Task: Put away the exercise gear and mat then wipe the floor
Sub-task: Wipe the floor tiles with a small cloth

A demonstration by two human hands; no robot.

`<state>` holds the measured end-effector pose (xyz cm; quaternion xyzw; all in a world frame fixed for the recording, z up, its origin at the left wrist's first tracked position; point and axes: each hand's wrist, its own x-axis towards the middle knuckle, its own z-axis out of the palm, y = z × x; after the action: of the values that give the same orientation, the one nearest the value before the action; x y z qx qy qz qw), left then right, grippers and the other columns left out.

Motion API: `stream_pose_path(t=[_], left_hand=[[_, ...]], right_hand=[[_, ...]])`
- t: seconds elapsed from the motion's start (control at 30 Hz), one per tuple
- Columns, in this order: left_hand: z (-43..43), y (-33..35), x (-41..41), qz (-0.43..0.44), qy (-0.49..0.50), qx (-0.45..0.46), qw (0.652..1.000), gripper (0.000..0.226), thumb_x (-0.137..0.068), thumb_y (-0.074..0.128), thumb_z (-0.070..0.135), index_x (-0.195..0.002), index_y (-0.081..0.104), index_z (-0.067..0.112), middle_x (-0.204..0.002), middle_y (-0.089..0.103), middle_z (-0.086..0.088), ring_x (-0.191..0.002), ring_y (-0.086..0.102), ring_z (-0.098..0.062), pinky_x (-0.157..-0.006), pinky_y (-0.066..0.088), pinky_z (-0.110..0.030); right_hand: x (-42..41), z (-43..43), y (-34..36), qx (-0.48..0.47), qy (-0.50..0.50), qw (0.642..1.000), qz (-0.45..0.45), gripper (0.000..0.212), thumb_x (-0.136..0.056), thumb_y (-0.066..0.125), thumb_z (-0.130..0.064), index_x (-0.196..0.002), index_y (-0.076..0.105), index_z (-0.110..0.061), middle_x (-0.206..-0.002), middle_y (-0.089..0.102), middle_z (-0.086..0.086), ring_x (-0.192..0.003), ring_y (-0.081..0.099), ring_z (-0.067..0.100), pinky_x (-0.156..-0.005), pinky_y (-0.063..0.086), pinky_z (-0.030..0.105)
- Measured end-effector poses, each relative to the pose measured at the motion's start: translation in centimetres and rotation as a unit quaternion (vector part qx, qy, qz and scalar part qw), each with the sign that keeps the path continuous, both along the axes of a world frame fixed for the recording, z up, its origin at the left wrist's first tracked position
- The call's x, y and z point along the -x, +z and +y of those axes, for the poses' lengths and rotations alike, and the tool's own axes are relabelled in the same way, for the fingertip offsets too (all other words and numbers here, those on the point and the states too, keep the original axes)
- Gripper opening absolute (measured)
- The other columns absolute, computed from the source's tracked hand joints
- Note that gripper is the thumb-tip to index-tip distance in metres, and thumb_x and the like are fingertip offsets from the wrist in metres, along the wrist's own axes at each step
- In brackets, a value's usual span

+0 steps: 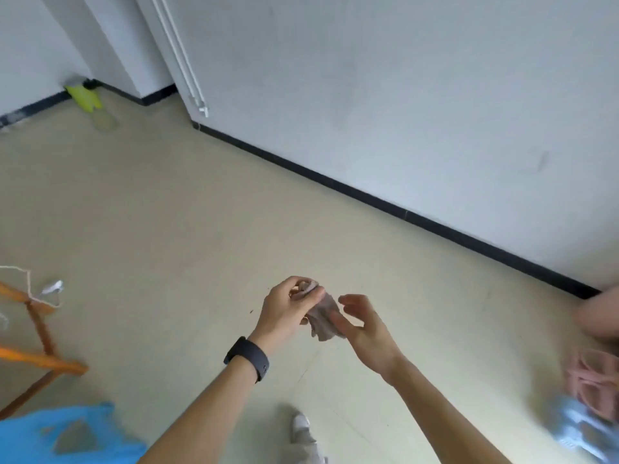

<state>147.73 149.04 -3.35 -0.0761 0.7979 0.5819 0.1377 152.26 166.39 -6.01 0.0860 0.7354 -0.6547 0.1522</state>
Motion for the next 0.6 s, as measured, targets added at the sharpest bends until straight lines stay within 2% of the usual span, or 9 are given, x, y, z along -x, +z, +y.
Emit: stream_pose_path(t=[0.07,0.1,0.17,0.23,0.3,0.4,0.47,0.53,0.6], left_hand=[[2.9,-0.5,2.8,-0.016,-0.035,0.000,0.999,0.021,-0.082,0.079,0.035,-0.090,0.070,0.018,-0.083,0.075,-0.001,-0.077,0.071,-0.016,-0.063,0.056,-0.030],[4.3,-0.8,4.4,-0.017,-0.053,0.009,0.998,0.026,-0.080,0.081,0.038,-0.087,0.069,0.015,-0.080,0.074,-0.001,-0.074,0.070,-0.014,-0.063,0.056,-0.031],[7.0,-1.7,7.4,-0.010,-0.096,0.044,0.994,0.036,-0.075,0.081,0.045,-0.077,0.065,0.013,-0.069,0.069,0.002,-0.065,0.065,-0.011,-0.062,0.053,-0.031],[9.6,-2.6,10.6,-0.006,-0.147,0.074,0.986,0.039,-0.075,0.081,0.048,-0.068,0.059,0.018,-0.057,0.059,0.012,-0.057,0.055,-0.006,-0.056,0.043,-0.023],[12.0,-3.4,13.7,-0.011,-0.203,0.077,0.976,0.035,-0.076,0.082,0.048,-0.068,0.058,0.023,-0.056,0.057,0.016,-0.055,0.051,-0.004,-0.055,0.037,-0.018],[15.6,-4.2,19.0,-0.027,-0.277,0.067,0.958,0.027,-0.073,0.083,0.050,-0.076,0.066,0.030,-0.070,0.068,0.008,-0.064,0.062,-0.006,-0.061,0.046,-0.021],[18.3,-4.4,22.3,-0.036,-0.313,0.064,0.947,0.027,-0.072,0.084,0.049,-0.081,0.069,0.029,-0.075,0.071,0.002,-0.069,0.066,-0.010,-0.066,0.051,-0.026],[21.5,-4.6,25.2,-0.050,-0.345,0.054,0.936,0.022,-0.076,0.085,0.038,-0.086,0.071,0.025,-0.072,0.070,0.002,-0.065,0.064,-0.011,-0.064,0.050,-0.027],[24.6,-4.9,27.4,-0.075,-0.383,0.049,0.919,0.019,-0.080,0.083,0.026,-0.093,0.070,0.020,-0.072,0.069,0.002,-0.064,0.062,-0.012,-0.062,0.049,-0.025]], right_hand=[[1.5,3.1,-0.5,0.048,-0.021,0.998,-0.035,0.040,-0.091,0.071,-0.038,-0.124,0.050,-0.032,-0.121,0.066,-0.009,-0.113,0.063,0.007,-0.095,0.050,0.030],[2.3,4.6,-0.6,0.062,-0.019,0.996,-0.054,0.041,-0.088,0.072,-0.039,-0.123,0.053,-0.028,-0.113,0.071,-0.004,-0.102,0.067,0.010,-0.091,0.053,0.034],[3.9,7.5,-1.0,0.035,-0.022,0.997,-0.065,0.036,-0.081,0.071,-0.044,-0.104,0.066,-0.017,-0.088,0.071,0.000,-0.079,0.062,0.015,-0.079,0.052,0.042],[6.1,10.5,-1.4,0.010,-0.064,0.996,-0.064,0.033,-0.076,0.070,-0.045,-0.083,0.066,-0.013,-0.072,0.060,-0.002,-0.070,0.052,0.015,-0.070,0.042,0.038],[8.4,13.3,-1.9,0.008,-0.123,0.990,-0.063,0.030,-0.073,0.074,-0.043,-0.081,0.067,-0.015,-0.072,0.062,-0.002,-0.070,0.055,0.015,-0.070,0.046,0.037],[11.8,16.9,-2.1,0.027,-0.180,0.981,-0.067,0.027,-0.074,0.078,-0.035,-0.090,0.072,-0.015,-0.086,0.071,0.007,-0.079,0.067,0.021,-0.081,0.060,0.045],[13.8,19.4,-2.3,0.005,-0.202,0.977,-0.066,0.021,-0.076,0.078,-0.035,-0.090,0.073,-0.020,-0.088,0.073,0.006,-0.081,0.069,0.024,-0.080,0.060,0.048],[15.6,22.1,-2.7,-0.027,-0.222,0.972,-0.072,0.012,-0.081,0.078,-0.031,-0.089,0.073,-0.023,-0.083,0.073,0.002,-0.079,0.069,0.025,-0.077,0.059,0.047],[16.8,24.6,-3.2,-0.038,-0.247,0.965,-0.083,0.008,-0.083,0.077,-0.022,-0.089,0.071,-0.022,-0.079,0.072,0.002,-0.070,0.066,0.020,-0.073,0.058,0.045]])
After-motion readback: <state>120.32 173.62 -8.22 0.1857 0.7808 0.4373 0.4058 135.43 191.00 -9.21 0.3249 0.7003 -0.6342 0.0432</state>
